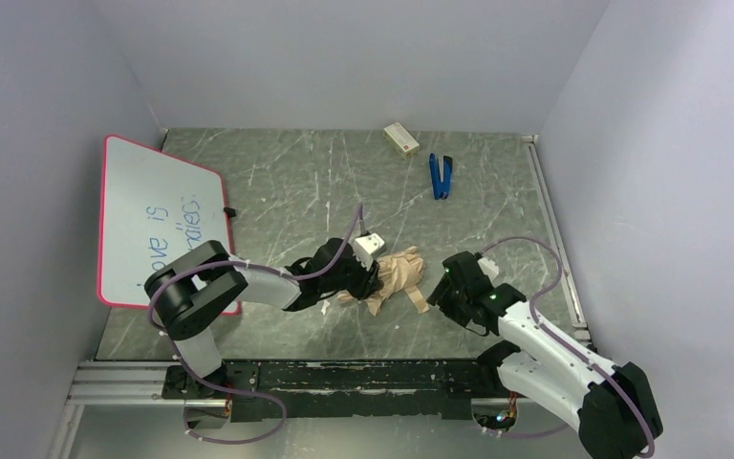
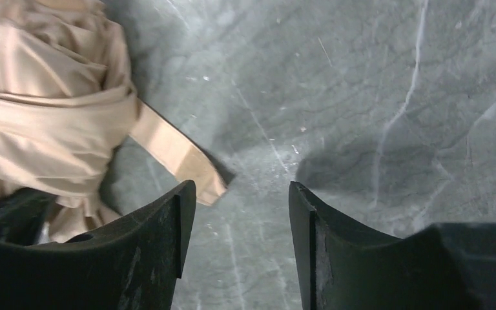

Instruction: Put away the umbrella

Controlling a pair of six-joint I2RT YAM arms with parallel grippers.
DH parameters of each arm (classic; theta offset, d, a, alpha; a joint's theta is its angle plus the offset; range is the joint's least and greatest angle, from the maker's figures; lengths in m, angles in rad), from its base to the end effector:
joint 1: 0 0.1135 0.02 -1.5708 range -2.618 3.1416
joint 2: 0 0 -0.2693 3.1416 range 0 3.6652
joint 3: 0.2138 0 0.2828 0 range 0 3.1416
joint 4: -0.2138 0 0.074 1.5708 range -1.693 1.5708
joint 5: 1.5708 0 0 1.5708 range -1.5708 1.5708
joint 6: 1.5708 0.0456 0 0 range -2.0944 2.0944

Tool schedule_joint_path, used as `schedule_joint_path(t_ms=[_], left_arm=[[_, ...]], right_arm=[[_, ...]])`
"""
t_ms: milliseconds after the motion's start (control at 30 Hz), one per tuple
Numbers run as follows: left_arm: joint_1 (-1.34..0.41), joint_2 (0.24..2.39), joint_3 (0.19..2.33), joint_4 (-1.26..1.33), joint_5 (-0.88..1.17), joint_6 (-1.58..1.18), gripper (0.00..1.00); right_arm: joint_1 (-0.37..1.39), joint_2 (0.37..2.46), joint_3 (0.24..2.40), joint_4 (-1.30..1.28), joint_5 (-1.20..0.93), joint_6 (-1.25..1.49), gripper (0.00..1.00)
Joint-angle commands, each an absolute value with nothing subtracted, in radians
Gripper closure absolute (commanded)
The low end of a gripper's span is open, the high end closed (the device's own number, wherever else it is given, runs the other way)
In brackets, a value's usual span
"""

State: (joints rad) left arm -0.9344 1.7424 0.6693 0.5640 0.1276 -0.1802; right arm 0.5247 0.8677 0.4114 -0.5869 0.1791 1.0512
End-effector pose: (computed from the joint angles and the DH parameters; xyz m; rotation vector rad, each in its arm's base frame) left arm 0.2062 -0.2888 0.1065 0.8777 1.9944 -0.7942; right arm 0.1601 0.0833 0.1483 0.7447 2.5186 0.3365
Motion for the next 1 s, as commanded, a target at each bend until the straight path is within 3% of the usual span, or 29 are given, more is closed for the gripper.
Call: schedule_joint_path(t_ms=[0,733,967], left_arm=[[-0.948,1.781,0.662,0.365,0.018,-0.187,0.95],[-0.972,1.793,0.675,0.361,0.006,-0.196,0.95],[-0.977,1.802,0.678,0.364,0.004,-0.204,0.95]], right_arm=[[0.525,0.895,0.375,-0.527,0.136,1.04,0.43],[0.522,0.941,0.268,-0.383,0.079,1.015,0.65],[0.522,0.935,0.26,-0.375,0.083,1.025,0.8]])
